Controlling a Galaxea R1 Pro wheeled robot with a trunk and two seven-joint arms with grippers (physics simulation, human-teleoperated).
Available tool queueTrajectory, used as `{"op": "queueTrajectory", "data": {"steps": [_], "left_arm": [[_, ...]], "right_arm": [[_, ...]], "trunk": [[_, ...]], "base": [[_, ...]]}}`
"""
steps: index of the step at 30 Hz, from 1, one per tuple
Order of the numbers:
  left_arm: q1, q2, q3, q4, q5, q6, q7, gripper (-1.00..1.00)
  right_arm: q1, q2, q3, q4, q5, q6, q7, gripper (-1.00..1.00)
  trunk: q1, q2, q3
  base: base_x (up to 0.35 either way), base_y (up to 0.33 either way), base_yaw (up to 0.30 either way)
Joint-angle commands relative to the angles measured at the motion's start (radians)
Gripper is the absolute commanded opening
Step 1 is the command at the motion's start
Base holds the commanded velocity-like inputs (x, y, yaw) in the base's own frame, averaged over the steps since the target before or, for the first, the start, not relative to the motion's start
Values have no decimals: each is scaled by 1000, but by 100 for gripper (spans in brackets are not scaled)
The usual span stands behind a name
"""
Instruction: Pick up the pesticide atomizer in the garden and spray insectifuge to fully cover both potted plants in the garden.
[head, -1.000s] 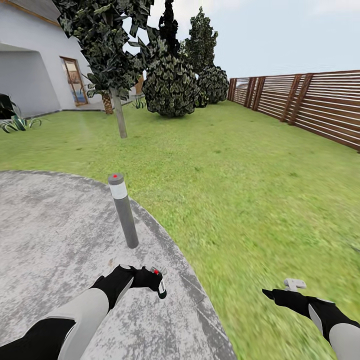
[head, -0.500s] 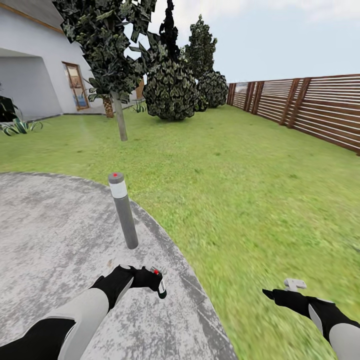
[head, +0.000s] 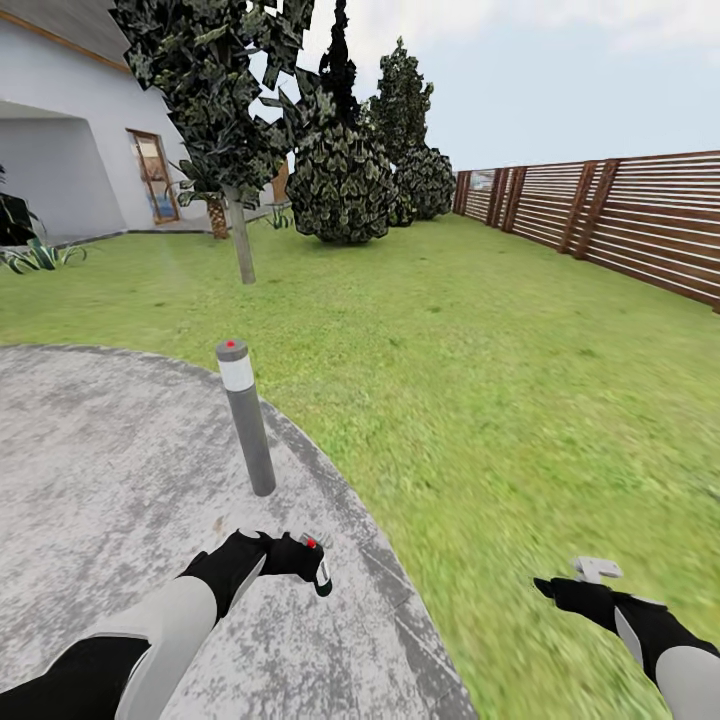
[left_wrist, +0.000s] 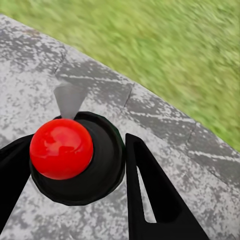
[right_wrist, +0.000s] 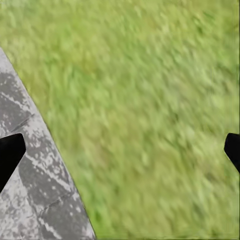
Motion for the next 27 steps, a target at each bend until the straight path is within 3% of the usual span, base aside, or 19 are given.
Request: {"op": "queueTrajectory", "data": {"steps": [1, 7, 11, 13, 14, 17, 18, 19, 21, 27], "left_arm": [[0, 0, -2, -3, 3, 9, -3, -100], [0, 0, -2, -3, 23, 7, -2, -100], [0, 1, -1, -4, 48, 7, 3, -100], [0, 1, -1, -4, 50, 7, 27, -100], [0, 0, -1, -4, 51, 6, 74, -100], [0, -1, -2, -5, 52, 6, 125, -100], [0, -1, -2, -7, 53, 6, 141, -100], [0, -1, -2, -7, 55, 6, 147, -100], [0, -1, -2, -9, 57, 6, 154, -100], [0, -1, -2, -12, 59, 6, 158, -100]], "right_arm": [[-1, 1, -10, -3, 5, 8, -74, 100], [-1, 4, -12, -9, 5, 13, -462, 100], [-1, 5, -11, -2, 7, 9, -578, 100], [-1, 6, -11, -1, 8, 4, -583, 100], [-1, 7, -11, 1, 8, 2, -555, 100], [-1, 7, -11, 2, 8, 0, -428, 100], [-1, 7, -12, 3, 8, 0, -332, 100], [-1, 7, -12, 4, 7, 0, -282, 100], [-1, 7, -12, 3, 6, -3, -230, 100], [-1, 8, -12, 5, 5, -18, -195, 100]], "trunk": [[4, -8, -4], [27, -50, -23], [42, -78, -35], [50, -92, -42], [54, -99, -45], [65, -120, -54], [69, -127, -57], [73, -134, -60], [80, -148, -67], [103, -190, -85]], "base": [[0, 0, 0], [0, 0, 0], [0, 0, 0], [0, 0, 0], [0, 0, 0], [0, 0, 0], [0, 0, 0], [0, 0, 0], [0, 0, 0], [0, 0, 0]]}}
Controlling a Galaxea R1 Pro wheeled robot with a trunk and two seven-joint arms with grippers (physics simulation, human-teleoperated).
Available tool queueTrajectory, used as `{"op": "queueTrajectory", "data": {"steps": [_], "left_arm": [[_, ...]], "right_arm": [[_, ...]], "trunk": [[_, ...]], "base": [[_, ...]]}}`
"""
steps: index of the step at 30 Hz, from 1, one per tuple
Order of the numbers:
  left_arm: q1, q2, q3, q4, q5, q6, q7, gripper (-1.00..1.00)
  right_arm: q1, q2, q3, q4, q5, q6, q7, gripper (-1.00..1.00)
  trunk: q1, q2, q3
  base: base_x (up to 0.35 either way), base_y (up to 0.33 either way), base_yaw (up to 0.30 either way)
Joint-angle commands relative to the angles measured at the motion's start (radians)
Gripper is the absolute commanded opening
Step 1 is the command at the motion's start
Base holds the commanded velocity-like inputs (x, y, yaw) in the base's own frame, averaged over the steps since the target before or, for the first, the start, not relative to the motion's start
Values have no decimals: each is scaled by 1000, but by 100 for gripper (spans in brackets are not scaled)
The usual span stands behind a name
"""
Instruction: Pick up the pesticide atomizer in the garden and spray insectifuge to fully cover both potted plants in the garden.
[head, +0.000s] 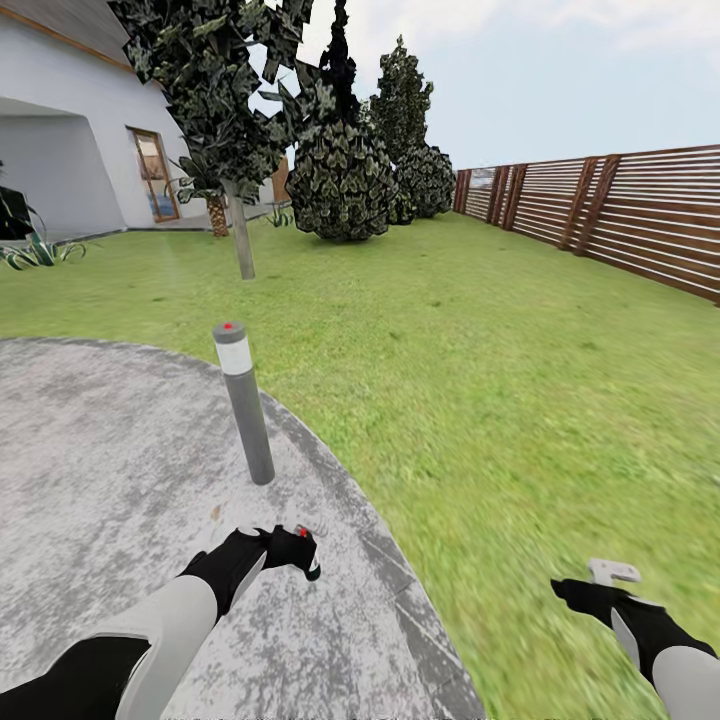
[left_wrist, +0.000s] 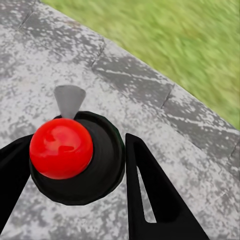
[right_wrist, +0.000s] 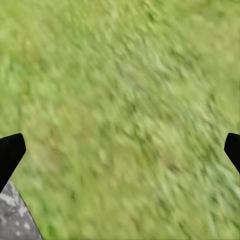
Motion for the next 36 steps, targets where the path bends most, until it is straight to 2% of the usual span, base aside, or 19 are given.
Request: {"op": "queueTrajectory", "data": {"steps": [1, 13, 21, 36], "left_arm": [[0, 0, -2, -2, 1, 7, -2, -100], [0, 0, 3, -2, 2, 6, -2, -100], [0, 0, 3, -2, 2, 6, -2, -100], [0, 0, 3, -2, 2, 7, -2, -100]], "right_arm": [[-1, 1, -8, -2, 8, 4, 9, 100], [0, -1, -9, -3, 8, 3, 14, 100], [0, -1, -9, -2, 7, 3, 15, 100], [-1, -1, -9, -2, 7, 4, 14, 100]], "trunk": [[4, -8, -4], [50, -92, -41], [80, -148, -58], [80, -148, -37]], "base": [[0, 0, 0], [0, 0, 0], [0, 0, 0], [0, 0, 0]]}}
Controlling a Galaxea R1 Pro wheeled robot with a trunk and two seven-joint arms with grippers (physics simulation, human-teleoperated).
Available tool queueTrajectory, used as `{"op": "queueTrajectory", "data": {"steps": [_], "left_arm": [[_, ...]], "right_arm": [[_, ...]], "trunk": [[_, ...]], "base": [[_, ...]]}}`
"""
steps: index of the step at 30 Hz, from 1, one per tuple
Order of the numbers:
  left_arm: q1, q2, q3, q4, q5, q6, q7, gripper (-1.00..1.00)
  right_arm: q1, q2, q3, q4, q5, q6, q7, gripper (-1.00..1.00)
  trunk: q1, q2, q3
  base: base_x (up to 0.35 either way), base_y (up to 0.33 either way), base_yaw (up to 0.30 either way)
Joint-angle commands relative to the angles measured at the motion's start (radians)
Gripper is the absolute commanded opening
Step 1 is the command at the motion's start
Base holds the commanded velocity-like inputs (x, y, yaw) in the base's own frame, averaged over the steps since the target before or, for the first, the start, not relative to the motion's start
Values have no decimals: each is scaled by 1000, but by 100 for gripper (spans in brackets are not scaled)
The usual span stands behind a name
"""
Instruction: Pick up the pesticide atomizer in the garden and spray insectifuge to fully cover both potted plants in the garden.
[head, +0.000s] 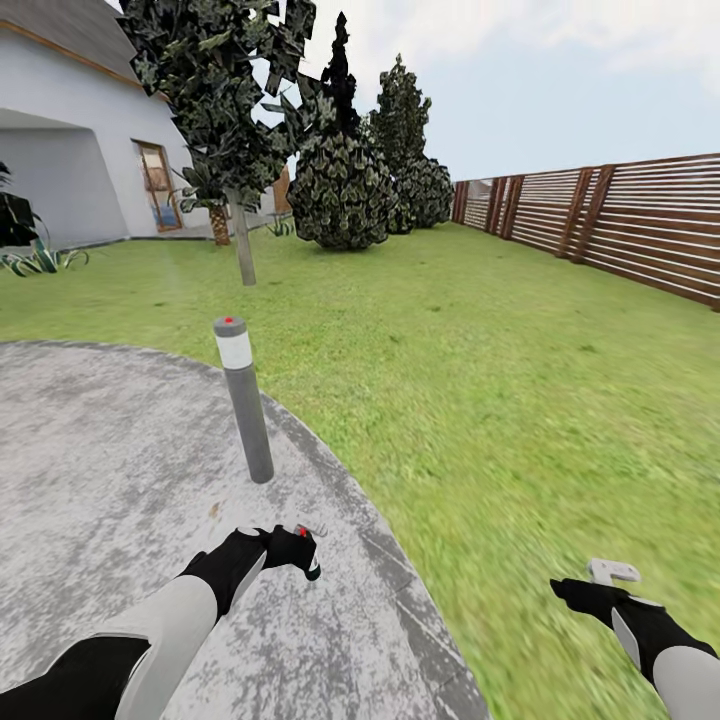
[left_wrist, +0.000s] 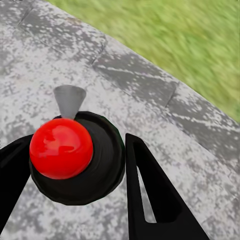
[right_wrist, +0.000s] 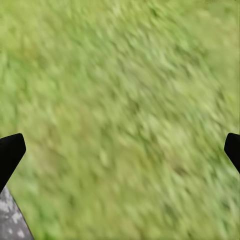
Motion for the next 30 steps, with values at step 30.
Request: {"op": "queueTrajectory", "data": {"steps": [30], "left_arm": [[0, 0, -2, -3, 1, 7, -2, -100]], "right_arm": [[0, 0, -10, -1, -83, 5, 3, 100]], "trunk": [[0, 0, 18]], "base": [[312, -14, -153]]}}
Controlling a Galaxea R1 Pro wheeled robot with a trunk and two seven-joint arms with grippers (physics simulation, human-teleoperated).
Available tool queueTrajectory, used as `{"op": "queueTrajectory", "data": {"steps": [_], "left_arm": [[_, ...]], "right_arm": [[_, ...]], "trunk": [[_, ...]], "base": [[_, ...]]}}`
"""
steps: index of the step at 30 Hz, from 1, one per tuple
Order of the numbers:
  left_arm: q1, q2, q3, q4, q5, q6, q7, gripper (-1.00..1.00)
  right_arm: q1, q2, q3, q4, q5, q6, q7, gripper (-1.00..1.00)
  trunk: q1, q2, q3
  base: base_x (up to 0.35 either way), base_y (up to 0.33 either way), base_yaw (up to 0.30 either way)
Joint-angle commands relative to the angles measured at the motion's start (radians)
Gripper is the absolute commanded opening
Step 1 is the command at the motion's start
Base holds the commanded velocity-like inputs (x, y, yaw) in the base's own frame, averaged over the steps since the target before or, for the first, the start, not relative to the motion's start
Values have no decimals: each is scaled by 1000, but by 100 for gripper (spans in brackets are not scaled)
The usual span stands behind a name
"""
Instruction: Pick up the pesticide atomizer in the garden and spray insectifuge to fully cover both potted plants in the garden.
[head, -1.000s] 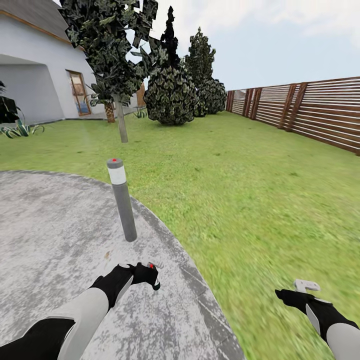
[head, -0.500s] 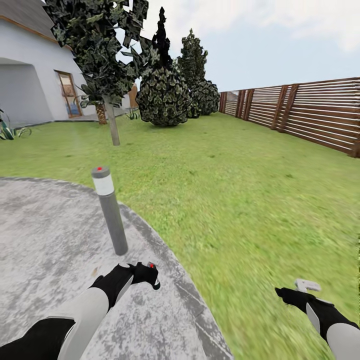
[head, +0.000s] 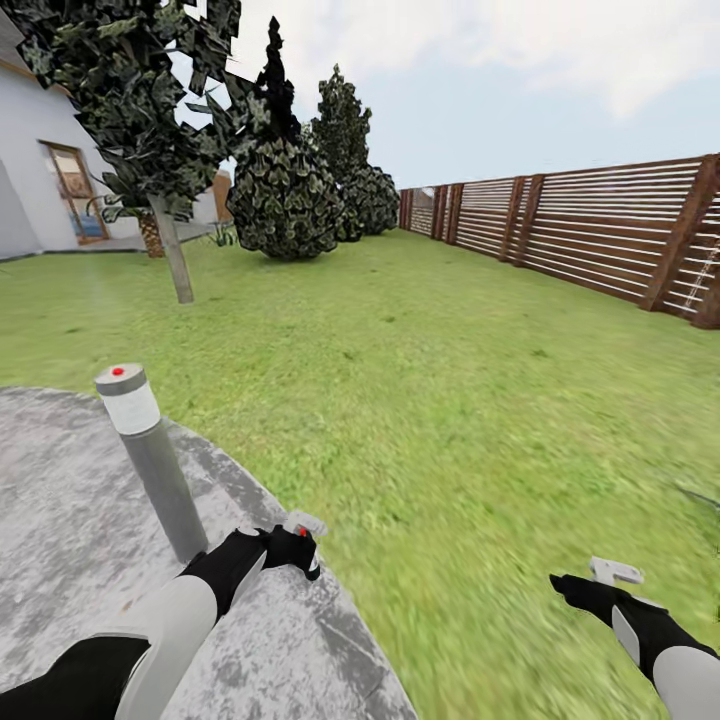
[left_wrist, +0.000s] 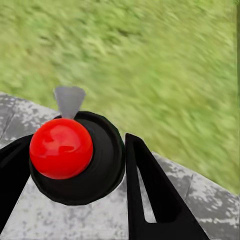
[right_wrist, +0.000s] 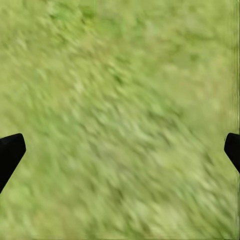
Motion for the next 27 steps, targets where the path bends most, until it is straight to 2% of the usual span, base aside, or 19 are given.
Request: {"op": "queueTrajectory", "data": {"steps": [1, 10, 22, 25, 27], "left_arm": [[0, 0, -2, -3, 1, 7, -2, -100], [-1, 1, -1, -3, 1, 7, -2, -100], [0, 2, -1, -3, 1, 7, -2, -100], [0, 2, -2, -3, 1, 7, -2, -100], [0, 2, -2, -3, 1, 7, -2, -100]], "right_arm": [[-1, 1, -8, -2, 8, 5, 6, 100], [-1, 1, -8, -1, 8, 4, 5, 100], [-1, 2, 1, 52, 20, 3, 15, 100], [-1, 20, 7, 47, 21, 2, 16, 100], [0, 44, 9, 43, 21, 2, 16, 100]], "trunk": [[0, 0, 0], [0, 0, 8], [0, 0, 9], [0, 0, 9], [0, 0, 9]], "base": [[339, -113, -227], [339, -123, -214], [339, -32, -18], [339, 0, 0], [339, 0, 0]]}}
